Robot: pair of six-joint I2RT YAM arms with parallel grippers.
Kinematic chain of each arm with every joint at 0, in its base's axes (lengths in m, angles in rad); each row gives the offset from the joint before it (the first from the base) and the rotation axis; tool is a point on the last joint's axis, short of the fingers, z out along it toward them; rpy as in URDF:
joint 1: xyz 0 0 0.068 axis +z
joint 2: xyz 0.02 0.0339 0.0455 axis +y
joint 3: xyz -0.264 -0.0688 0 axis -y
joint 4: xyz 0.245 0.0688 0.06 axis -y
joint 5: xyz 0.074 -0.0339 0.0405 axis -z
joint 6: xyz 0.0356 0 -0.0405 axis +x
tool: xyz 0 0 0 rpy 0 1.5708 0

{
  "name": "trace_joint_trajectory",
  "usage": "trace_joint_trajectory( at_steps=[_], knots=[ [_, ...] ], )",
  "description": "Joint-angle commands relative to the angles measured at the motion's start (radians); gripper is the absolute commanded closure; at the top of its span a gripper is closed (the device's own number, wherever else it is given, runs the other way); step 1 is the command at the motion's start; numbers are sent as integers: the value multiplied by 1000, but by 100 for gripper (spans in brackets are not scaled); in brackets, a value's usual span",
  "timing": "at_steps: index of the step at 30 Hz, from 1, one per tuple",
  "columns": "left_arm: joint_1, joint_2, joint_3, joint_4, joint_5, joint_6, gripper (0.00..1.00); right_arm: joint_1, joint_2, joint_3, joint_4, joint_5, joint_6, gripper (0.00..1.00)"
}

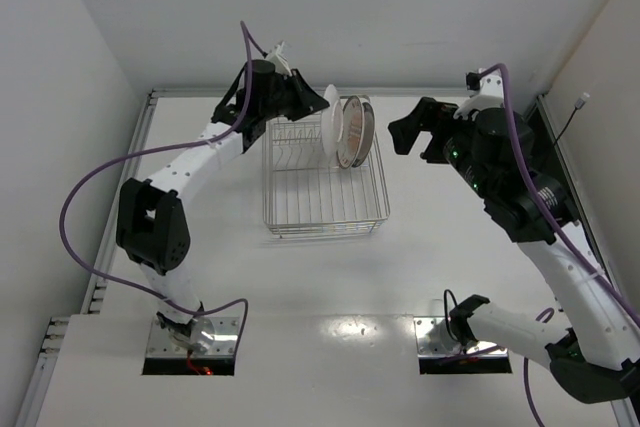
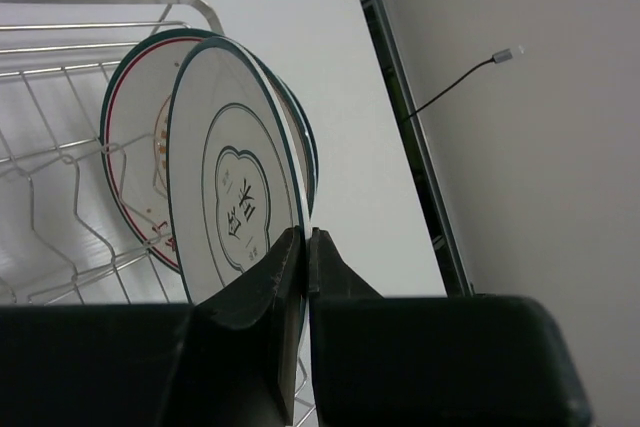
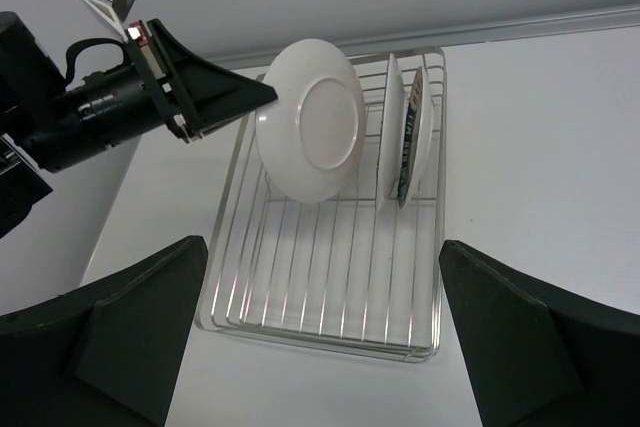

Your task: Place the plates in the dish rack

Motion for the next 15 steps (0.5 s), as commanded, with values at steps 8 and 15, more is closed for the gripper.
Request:
trace_joint_trajectory(
  at_steps=[8,15],
  knots=[
    [-4,13,-46,214,-7,-62,100,-6,-9,-29,16,10,-31,0],
    [-13,78,-25,165,-67,-71,100,-15,-18,-29,-3,20,-31,0]
  ],
)
